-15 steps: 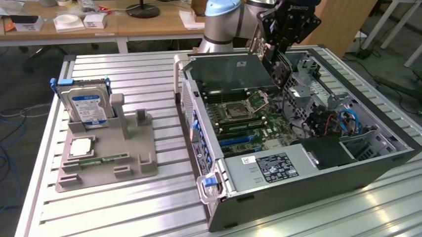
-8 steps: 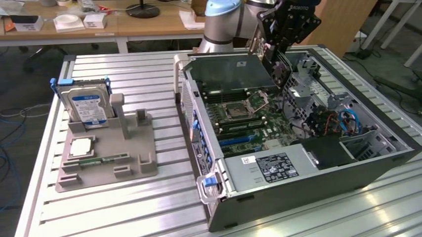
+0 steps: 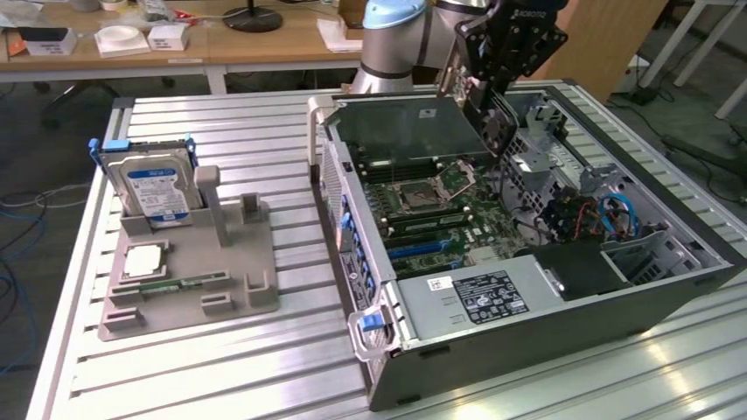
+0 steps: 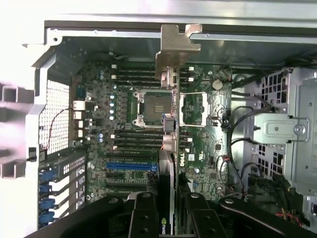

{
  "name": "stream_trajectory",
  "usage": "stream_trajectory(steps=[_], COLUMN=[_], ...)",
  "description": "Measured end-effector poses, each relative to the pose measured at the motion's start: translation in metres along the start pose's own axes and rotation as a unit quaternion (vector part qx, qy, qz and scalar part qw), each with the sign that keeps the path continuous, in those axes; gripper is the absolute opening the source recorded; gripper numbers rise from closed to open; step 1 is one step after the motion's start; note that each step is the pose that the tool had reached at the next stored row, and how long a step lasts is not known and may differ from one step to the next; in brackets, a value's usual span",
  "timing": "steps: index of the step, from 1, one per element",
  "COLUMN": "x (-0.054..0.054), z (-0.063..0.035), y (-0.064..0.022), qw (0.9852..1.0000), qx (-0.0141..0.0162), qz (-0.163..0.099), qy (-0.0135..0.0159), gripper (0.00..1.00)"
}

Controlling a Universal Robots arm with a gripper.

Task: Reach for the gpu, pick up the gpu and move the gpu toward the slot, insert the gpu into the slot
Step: 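Insert the gpu into the slot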

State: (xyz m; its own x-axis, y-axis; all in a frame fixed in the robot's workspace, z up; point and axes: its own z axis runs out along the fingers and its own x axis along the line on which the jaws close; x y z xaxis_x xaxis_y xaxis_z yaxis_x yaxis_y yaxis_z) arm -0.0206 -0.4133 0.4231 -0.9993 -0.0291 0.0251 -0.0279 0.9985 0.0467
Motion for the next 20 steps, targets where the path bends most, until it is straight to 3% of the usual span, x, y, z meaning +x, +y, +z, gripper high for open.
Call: stream_trajectory(steps=[5, 10, 15, 20], x=[-0.0001, -0.0001, -0.0001, -0.0001], z=[0.0001, 0.0003, 0.0005, 0.0006], y=[0.0000, 0.0000, 0.0000, 0.0000], qw=[0.9990, 0.9958, 0.9907, 0.9836], qx=[0.0012, 0.0024, 0.0035, 0.0046], qz=[-0.046, -0.091, -0.136, -0.180], qy=[0.0022, 0.0043, 0.0064, 0.0085], gripper=[0.26, 0.26, 0.26, 0.26])
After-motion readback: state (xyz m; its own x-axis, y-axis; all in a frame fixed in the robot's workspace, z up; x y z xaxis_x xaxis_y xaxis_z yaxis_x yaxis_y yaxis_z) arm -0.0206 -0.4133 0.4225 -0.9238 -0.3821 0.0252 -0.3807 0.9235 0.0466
